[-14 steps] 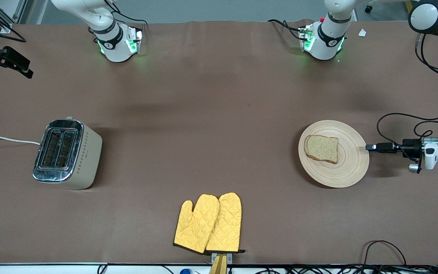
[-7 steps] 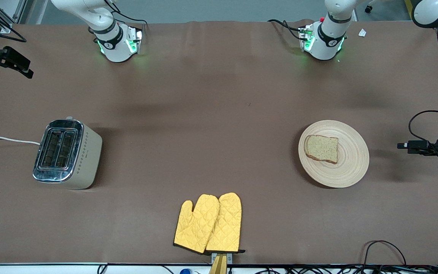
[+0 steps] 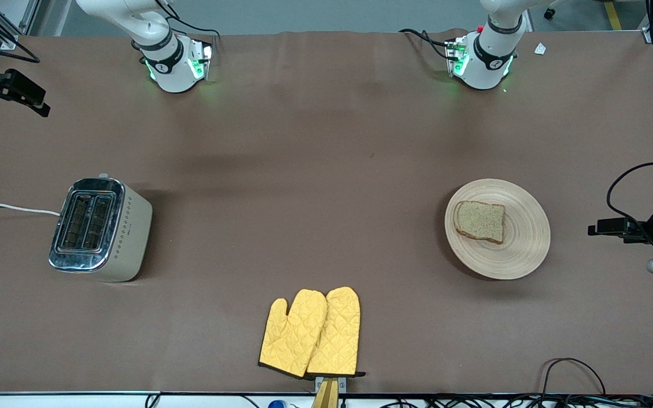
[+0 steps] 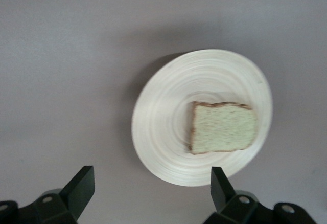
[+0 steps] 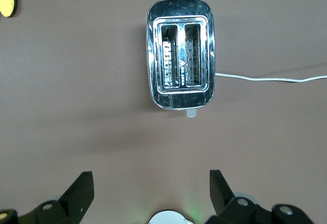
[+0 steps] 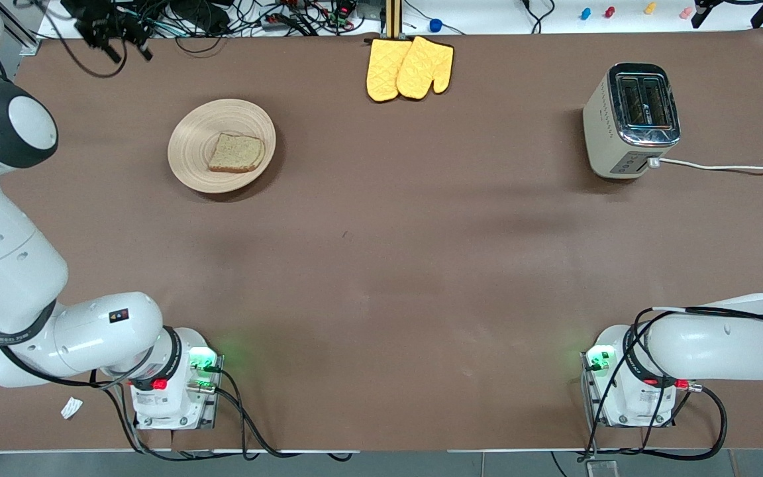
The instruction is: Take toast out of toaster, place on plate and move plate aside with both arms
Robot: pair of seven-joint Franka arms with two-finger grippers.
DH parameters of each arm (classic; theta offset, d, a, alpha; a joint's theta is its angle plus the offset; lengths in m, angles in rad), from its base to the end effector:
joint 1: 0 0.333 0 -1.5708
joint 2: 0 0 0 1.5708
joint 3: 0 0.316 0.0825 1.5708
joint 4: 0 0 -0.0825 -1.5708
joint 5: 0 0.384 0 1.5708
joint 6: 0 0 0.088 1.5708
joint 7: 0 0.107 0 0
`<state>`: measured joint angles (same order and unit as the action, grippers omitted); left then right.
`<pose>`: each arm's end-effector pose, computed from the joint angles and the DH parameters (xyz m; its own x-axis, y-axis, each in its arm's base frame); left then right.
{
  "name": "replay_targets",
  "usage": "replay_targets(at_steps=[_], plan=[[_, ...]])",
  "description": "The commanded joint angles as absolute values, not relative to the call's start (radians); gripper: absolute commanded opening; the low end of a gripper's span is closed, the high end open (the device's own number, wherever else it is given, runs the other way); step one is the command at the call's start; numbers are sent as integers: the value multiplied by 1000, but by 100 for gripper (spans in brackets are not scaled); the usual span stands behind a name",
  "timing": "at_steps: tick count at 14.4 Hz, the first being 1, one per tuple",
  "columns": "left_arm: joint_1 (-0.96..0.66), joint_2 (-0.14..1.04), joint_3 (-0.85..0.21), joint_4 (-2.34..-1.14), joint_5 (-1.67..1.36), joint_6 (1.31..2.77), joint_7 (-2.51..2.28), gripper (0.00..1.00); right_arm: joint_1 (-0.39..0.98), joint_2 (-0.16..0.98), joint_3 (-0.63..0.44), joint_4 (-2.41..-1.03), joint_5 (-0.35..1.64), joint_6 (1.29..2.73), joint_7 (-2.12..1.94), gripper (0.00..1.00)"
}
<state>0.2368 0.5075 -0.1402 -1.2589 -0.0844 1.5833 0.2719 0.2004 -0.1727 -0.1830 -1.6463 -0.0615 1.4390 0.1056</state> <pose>0.6806 0.0775 0.4577 0.9774 -0.1659 -0.1308 -0.1392 -0.9714 0.1924 0.4866 -0.0079 0.6663 0.9952 -0.0923 -0.0340 -0.0911 -0.9953 0.0337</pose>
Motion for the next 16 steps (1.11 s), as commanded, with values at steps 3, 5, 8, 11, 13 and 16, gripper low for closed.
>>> replay_targets(at_steps=[3, 5, 8, 11, 13, 16], plan=[[141, 347, -136, -1307, -66, 1482, 76, 100, 198, -170, -183, -1643, -52, 1440, 110, 100], [117, 284, -170, -1328, -55, 1467, -9, 100, 198, -170, -183, -1643, -52, 1440, 110, 100], [97, 175, -233, -1394, 9, 1480, -83, 100, 196, -172, -183, -1643, -52, 1442, 112, 100], [103, 66, -244, -1537, 9, 1584, -89, 100, 196, -170, -183, -1641, -52, 1442, 110, 100], [106, 11, -244, -1612, 9, 1621, -89, 100, 195, -170, -183, -1641, -52, 1442, 109, 100], [106, -69, -244, -1693, 9, 1646, -87, 100, 195, -170, -183, -1641, -52, 1442, 109, 100]])
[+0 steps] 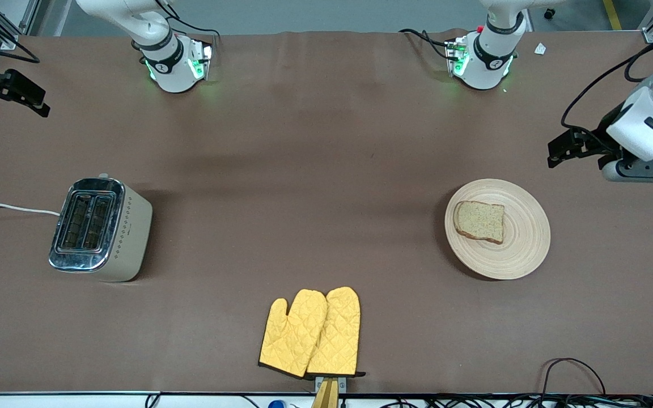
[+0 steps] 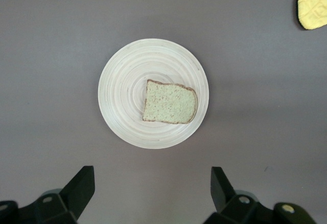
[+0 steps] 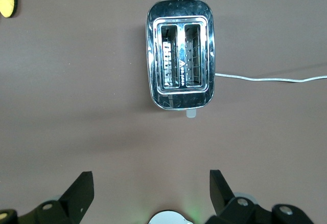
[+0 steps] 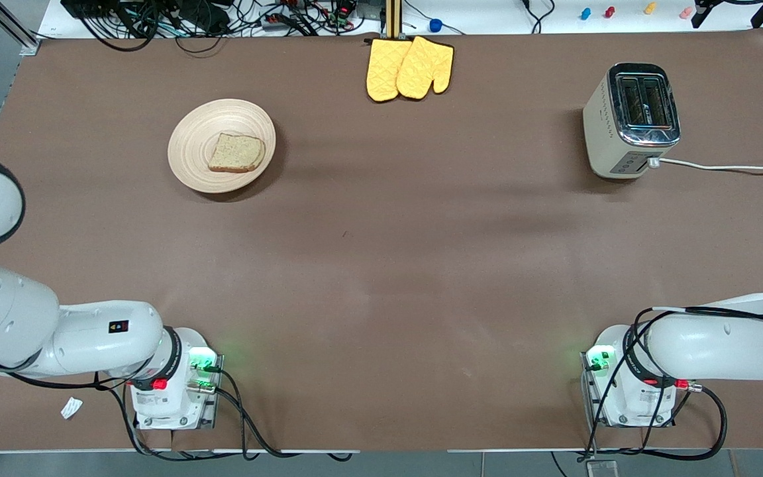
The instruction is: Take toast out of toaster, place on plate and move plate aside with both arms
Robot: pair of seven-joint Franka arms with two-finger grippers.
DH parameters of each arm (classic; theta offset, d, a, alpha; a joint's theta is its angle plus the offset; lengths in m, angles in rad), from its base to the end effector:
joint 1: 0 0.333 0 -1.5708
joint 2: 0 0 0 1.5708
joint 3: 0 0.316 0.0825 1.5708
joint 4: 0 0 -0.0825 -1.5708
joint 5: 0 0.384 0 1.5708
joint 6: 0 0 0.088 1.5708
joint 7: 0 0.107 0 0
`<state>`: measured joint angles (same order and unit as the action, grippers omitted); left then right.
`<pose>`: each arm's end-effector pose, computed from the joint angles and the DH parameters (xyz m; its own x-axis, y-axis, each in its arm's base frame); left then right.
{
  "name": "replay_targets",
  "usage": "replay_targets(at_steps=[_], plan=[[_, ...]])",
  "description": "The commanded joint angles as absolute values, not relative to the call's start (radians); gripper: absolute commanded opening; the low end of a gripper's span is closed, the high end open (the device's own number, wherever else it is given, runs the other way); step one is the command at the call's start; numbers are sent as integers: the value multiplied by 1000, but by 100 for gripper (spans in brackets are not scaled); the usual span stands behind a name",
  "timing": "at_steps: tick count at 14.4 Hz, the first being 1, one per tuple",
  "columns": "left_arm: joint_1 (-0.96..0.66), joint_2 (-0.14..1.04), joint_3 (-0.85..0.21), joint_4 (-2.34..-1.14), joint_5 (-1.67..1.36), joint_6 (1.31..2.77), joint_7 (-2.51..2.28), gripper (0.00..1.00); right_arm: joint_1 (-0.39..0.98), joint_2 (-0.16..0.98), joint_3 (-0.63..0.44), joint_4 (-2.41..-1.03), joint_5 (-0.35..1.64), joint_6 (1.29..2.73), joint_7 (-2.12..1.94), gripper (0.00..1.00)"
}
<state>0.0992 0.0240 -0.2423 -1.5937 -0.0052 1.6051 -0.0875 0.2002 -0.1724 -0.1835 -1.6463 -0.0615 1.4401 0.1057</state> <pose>0.5583 -0.0794 0.6036 0.9984 -0.0554 -0.0128 -0.0553 -0.9984 0.0099 0.4868 -0.0082 0.6663 0.9951 -0.0930 -0.0333 -0.0919 -0.9952 0.0336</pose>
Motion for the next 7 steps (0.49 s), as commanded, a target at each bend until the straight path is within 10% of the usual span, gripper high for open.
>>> replay_targets(at_steps=[1, 7], plan=[[106, -84, -242, -1709, 9, 1647, -87, 100, 196, -170, -183, -1641, -52, 1442, 109, 100], [110, -80, -232, -1686, 8, 1641, -69, 100, 198, -170, -183, -1641, -52, 1442, 109, 100]])
